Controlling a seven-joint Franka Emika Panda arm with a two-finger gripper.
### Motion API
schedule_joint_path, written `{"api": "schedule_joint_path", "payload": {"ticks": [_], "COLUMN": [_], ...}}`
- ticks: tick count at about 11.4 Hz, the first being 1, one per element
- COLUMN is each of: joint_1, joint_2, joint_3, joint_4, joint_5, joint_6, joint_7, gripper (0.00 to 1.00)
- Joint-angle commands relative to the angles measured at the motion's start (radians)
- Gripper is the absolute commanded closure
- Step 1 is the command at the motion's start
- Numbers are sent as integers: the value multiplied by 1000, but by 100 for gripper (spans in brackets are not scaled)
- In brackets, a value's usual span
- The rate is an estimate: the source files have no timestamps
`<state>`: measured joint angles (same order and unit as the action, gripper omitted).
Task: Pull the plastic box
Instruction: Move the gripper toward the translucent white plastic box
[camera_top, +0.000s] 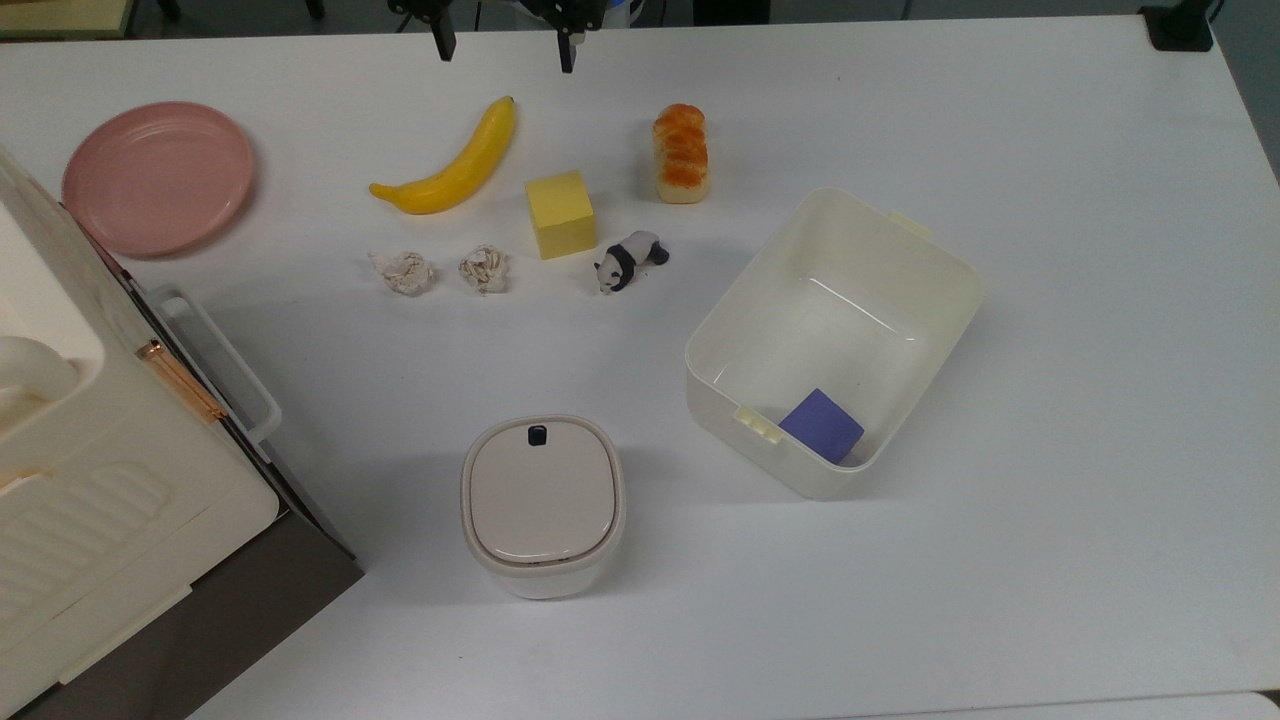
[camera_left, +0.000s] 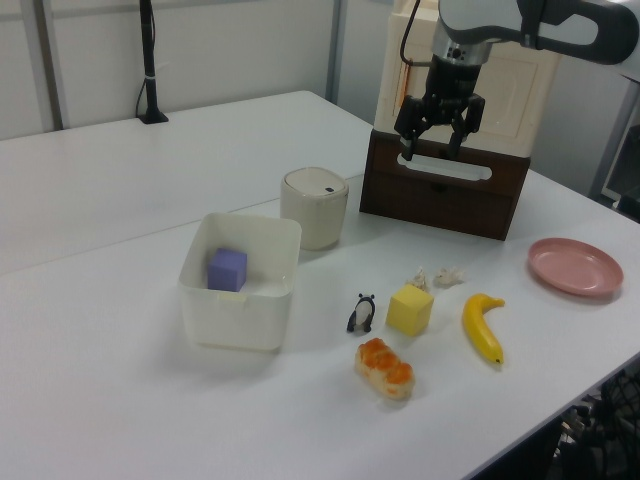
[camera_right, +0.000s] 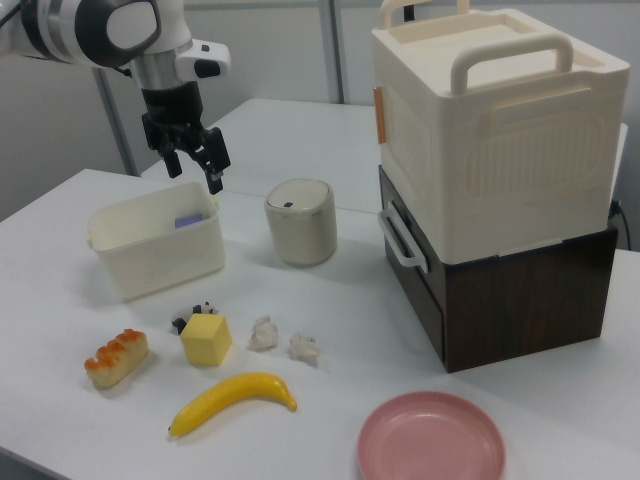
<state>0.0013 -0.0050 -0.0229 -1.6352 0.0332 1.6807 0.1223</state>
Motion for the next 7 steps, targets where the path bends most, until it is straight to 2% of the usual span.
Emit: {"api": "schedule_joint_path", "payload": {"ticks": [1, 7], "joint_1": [2, 0], "joint_2": [0, -3], "joint_3": [3, 8], "joint_4": [8, 6], "joint_5": [27, 27], "joint_6": [20, 17], "joint_7": [-10, -16], "gripper": [0, 0]}}
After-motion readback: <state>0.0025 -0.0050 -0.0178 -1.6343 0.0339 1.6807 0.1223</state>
